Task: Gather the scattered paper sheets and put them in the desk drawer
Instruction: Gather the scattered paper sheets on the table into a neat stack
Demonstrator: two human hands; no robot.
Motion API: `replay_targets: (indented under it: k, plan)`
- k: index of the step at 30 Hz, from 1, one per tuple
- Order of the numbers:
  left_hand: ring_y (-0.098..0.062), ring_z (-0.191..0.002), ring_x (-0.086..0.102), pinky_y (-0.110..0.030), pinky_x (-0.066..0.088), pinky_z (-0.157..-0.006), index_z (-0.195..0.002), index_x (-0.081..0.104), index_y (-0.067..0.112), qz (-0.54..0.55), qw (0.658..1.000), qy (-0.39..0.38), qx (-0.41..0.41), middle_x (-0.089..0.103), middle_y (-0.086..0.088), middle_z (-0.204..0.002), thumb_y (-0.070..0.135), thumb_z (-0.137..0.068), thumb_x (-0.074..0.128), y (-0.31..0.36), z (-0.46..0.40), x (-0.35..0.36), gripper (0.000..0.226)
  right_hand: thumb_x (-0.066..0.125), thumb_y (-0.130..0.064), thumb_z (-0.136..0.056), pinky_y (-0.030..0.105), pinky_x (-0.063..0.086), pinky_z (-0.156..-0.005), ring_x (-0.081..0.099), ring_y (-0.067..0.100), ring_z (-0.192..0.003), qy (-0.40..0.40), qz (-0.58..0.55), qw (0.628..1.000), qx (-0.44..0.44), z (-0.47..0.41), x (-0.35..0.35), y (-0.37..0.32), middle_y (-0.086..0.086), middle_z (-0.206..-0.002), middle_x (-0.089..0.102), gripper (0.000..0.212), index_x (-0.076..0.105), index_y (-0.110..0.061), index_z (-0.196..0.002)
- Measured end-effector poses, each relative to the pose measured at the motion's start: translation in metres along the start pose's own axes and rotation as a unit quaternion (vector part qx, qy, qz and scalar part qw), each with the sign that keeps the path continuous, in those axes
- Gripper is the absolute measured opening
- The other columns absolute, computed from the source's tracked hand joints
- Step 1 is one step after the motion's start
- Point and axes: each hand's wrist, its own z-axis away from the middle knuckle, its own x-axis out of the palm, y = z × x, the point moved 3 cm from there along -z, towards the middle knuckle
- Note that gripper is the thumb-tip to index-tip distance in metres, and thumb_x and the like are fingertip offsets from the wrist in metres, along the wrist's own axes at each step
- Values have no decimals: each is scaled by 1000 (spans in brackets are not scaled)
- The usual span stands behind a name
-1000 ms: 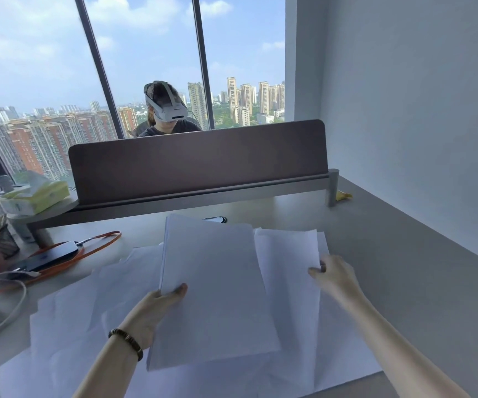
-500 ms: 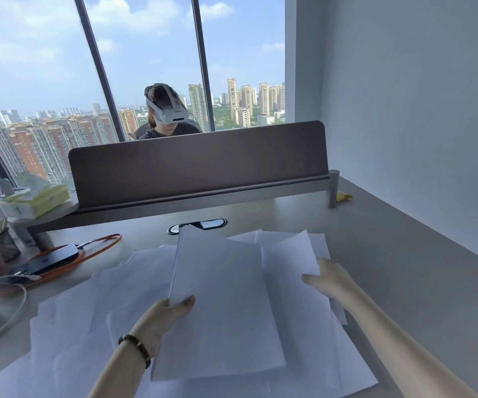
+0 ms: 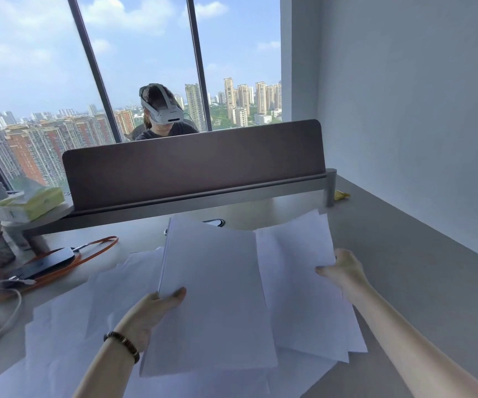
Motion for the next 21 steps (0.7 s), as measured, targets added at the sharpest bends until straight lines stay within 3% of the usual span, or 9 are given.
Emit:
replay_targets:
  k: [2, 4, 6, 9, 11, 13, 16, 19, 21]
  plan:
    - [-19, -70, 70, -27, 53, -63, -89, 72, 7, 1, 1000, 8, -4, 77, -2, -71, 14, -92, 67, -3, -1, -1, 9, 63, -18, -91, 34, 45, -81, 58, 30, -105, -7, 120, 993, -16, -1, 6, 2, 8, -97, 62, 10, 59, -10, -88]
    - [-25, -77, 68, -30, 53, -71, -91, 72, 6, 9, 1000, 9, -15, 77, -4, -76, 13, -92, 67, -7, -1, 0, 8, 50, -27, -98, 39, 40, -101, 39, 37, -133, -25, 176, 984, 6, -4, 14, 7, 19, -131, 53, 33, 55, -6, -123]
    - [-29, -82, 68, -38, 54, -83, -97, 72, 4, 16, 999, 9, -28, 77, -5, -74, 13, -92, 68, -12, -3, 1, 11, 44, -25, -102, 39, 36, -104, 32, 37, -139, -34, 160, 986, 10, -3, 19, 3, 22, -139, 48, 41, 49, -2, -135]
    - [-30, -85, 69, -42, 53, -92, -101, 72, 3, 16, 999, 4, -34, 77, -5, -73, 13, -92, 68, -13, -5, 3, 14, 53, -20, -97, 35, 41, -85, 47, 31, -122, -37, 70, 997, 12, -6, 22, -2, 19, -124, 57, 35, 57, 1, -125]
    - [-22, -73, 73, -28, 57, -77, -97, 71, 5, 11, 999, 1, -33, 77, 1, -67, 13, -92, 67, -13, -6, 6, 10, 61, -18, -89, 32, 38, -67, 56, 26, -88, -42, 5, 999, 27, -7, 22, -1, 16, -101, 65, 30, 64, 4, -110]
    - [-17, -65, 74, -24, 59, -64, -97, 71, 5, 11, 999, -6, -32, 77, 0, -67, 12, -92, 67, -11, -7, 11, 10, 66, -18, -85, 30, 33, -59, 50, 23, -70, -60, -21, 997, 35, -7, 25, -1, 10, -83, 61, 24, 63, 4, -95]
    - [-30, -84, 70, -42, 56, -87, -105, 72, 1, 15, 999, -11, -48, 78, -9, -80, 13, -91, 69, -10, -10, 19, 19, 66, -20, -87, 32, 29, -61, 46, 23, -73, -59, 9, 998, 13, -3, 32, -6, 7, -82, 50, 24, 46, -9, -80]
    - [-34, -98, 70, -50, 53, -96, -109, 72, 1, 11, 998, -15, -56, 78, -15, -96, 20, -86, 76, -7, -13, 24, 30, 61, -20, -90, 33, 31, -64, 48, 27, -98, -48, 88, 995, -23, 0, 40, -10, 8, -98, 47, 29, 38, -12, -74]
    - [-33, -106, 69, -52, 49, -102, -111, 72, 1, 8, 998, -22, -54, 76, -16, -106, 28, -76, 83, -8, -16, 27, 45, 62, -17, -88, 31, 29, -59, 45, 26, -92, -45, 68, 996, -21, 0, 43, -12, 10, -101, 46, 27, 40, -11, -73]
